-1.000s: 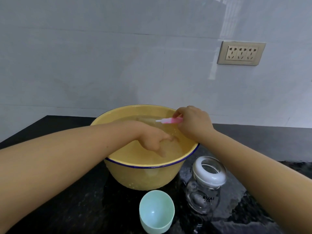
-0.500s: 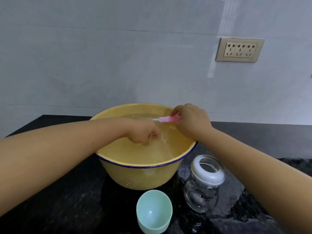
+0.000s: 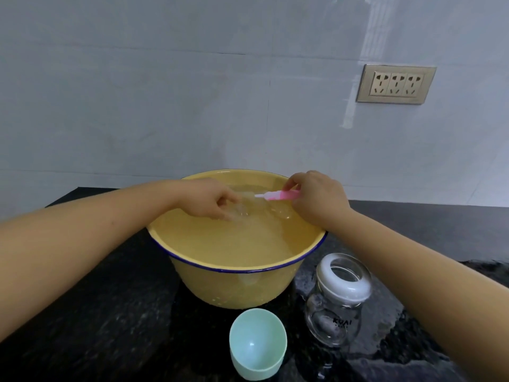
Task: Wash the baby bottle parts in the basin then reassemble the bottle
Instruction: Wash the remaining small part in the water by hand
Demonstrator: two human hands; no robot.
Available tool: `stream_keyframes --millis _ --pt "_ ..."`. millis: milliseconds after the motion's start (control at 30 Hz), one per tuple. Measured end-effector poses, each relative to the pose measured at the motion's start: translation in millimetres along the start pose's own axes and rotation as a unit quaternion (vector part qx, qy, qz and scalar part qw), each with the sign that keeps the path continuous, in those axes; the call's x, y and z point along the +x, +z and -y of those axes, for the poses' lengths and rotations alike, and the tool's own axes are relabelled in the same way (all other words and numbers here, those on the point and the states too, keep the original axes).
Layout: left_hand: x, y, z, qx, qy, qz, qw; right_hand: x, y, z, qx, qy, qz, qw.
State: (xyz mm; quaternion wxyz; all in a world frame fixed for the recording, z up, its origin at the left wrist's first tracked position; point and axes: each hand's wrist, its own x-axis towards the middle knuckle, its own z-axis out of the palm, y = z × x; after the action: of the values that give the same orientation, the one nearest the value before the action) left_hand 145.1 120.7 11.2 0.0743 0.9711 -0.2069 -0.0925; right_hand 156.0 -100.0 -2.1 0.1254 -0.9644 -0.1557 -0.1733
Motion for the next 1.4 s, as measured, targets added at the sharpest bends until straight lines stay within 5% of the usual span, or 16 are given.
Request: stream_keyframes --millis 367,633,800,1100,1400 --pt "-30 -8 2 -0.306 -0.025 -0.049 0.951 0 2 0 -0.003 -0.005 -0.008 1.000" --pt "-42 7 -12 -0.333 -0.042 -0.057 0.940 -4 -2 6 -0.080 -0.043 0.021 0.996" --pt "-41 15 -19 -0.165 -0.047 -0.061 0.983 -2 2 8 -0.152 -0.094 0.016 0.984" --pt "-35 21 -16 -0.038 -0.126 -0.019 0.991 -9 -11 17 -0.143 -0.170 0.025 0.975" --pt "-35 17 -5 -0.243 -0.152 -0.081 0.955 -29 -34 21 -0.104 -0.126 -0.102 0.981"
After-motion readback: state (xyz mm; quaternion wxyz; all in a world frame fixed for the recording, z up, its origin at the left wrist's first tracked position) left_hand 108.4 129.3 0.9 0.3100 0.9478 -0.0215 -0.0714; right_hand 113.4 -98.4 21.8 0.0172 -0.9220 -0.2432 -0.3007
